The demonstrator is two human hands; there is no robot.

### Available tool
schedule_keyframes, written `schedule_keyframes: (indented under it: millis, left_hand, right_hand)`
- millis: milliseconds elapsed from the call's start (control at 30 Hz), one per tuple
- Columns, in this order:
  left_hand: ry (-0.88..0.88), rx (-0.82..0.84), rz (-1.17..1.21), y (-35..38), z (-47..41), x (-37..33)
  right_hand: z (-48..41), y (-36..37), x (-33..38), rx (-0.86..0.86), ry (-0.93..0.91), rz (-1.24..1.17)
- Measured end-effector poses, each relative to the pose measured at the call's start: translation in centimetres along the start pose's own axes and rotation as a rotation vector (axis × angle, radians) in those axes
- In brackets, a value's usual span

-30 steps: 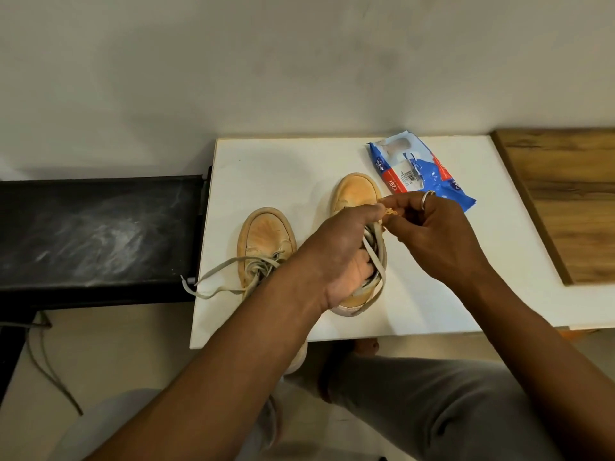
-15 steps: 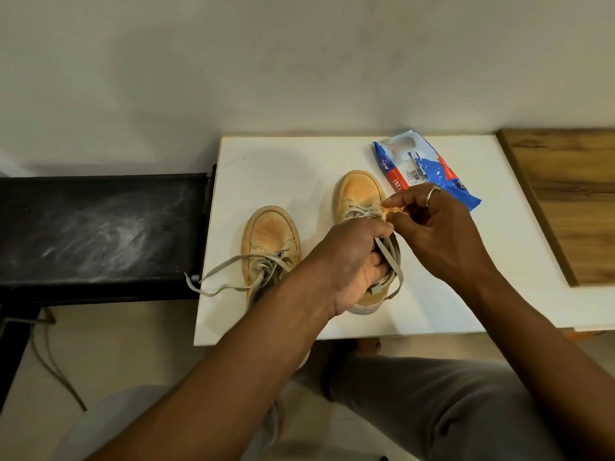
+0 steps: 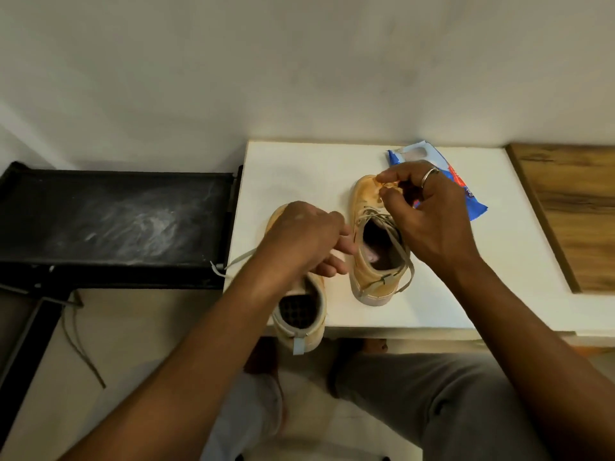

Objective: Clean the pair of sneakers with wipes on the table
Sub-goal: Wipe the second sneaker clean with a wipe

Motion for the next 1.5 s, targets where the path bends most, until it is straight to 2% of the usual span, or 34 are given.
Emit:
schedule_keyframes:
  millis: [133, 200, 300, 467, 567, 800, 1067, 1500]
  left_hand:
    - [-0.107, -0.040, 0.091, -2.8, 1.8, 1.1]
    - [-0.133, -0.052, 0.135, -4.0, 3.2, 2.2]
    - [-0.172, -0.055, 0.275, -5.1, 5.5, 4.7]
    - [-0.253, -0.077, 0.832, -3.8, 7.9, 7.2]
    - [-0.291, -0.156, 1.001, -3.4, 7.9, 7.5]
    - [-0.265, -0.281, 1.023, -1.6, 7.9, 7.7]
    - [-0.336, -0.364, 1.132, -0.2, 6.8, 7.6]
    - [-0.314, -0.359, 1.229, 1.2, 4.1, 6.9]
  right_hand:
    - [0.4, 1.3, 3.8, 0.062, -0.009, -0.135]
    - [1.1, 2.4, 5.1, 0.183, 0.002, -0.188]
    - [3.0, 4.4, 6.4, 0.387, -0.099, -0.126]
    - [4.8, 6.3, 5.5, 0.546, -0.221, 0.068]
    - [4.8, 7.2, 4.7, 0.591, -0.231, 0.097]
    - [4.2, 8.0, 4.1, 0.593, -0.239, 0.098]
    - [3.8, 8.4, 3.9, 0.600, -0.269, 0.192]
    - [3.6, 7.9, 3.8, 0.656, -0.245, 0.209]
Point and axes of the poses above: each hand's wrist, its own z-axis away from the middle knuckle, its own y-axis out of the palm, x = y × z, the point moved 1 cm from there along -z, towards the middle knuckle, and after that the axes turned 7 degrees about z, right-handed, at the moved point
